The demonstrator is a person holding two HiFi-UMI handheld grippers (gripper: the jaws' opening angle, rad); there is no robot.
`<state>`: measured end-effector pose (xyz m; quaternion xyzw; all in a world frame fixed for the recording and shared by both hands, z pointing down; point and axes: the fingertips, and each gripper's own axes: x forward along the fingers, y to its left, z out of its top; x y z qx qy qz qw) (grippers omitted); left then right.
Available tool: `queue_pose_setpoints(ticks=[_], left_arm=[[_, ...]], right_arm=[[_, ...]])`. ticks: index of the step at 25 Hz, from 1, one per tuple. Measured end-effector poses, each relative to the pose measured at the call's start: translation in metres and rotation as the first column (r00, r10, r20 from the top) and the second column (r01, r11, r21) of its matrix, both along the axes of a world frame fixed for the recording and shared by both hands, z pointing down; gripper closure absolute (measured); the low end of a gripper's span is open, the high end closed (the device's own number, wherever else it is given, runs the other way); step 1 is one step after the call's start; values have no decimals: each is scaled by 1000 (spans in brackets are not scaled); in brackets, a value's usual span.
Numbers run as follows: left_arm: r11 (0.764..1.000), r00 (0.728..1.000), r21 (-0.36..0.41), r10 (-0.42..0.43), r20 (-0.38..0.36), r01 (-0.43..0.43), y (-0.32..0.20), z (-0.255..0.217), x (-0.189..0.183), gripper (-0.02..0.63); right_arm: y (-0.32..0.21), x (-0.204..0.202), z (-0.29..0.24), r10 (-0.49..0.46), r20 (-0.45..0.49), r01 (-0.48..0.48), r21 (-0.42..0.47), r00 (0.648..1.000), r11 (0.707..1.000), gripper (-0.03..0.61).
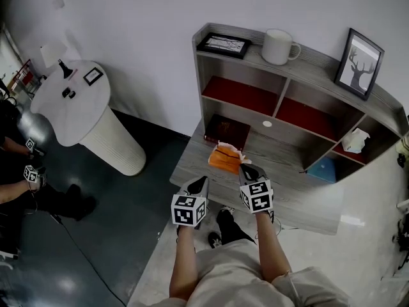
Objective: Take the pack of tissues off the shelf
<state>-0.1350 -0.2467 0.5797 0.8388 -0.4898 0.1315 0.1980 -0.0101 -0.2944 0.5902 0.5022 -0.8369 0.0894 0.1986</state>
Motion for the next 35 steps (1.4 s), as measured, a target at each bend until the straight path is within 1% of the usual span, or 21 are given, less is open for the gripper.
queue_pose_setpoints(ticks=[15,20,28,35], left_arm=[[1000,1000,-5,3,4,-3,2,2,-2,606],[1000,1000,-2,7,20,-7,3,4,0,606],[1000,1000,28,-5,17,5,1,-6,-3,606],[1000,1000,28,-3,21,2,2,-5,-4,606]], right_arm=[[2,-3,-2,-11,4,11,4,1000,1000,560],[3,-1,-2,-15,0,15,6,1000,1000,560],[1,2,-8,-10,-5,10,19,1000,1000,561],[2,1,-10,-15,-9,16,25,1000,1000,560]])
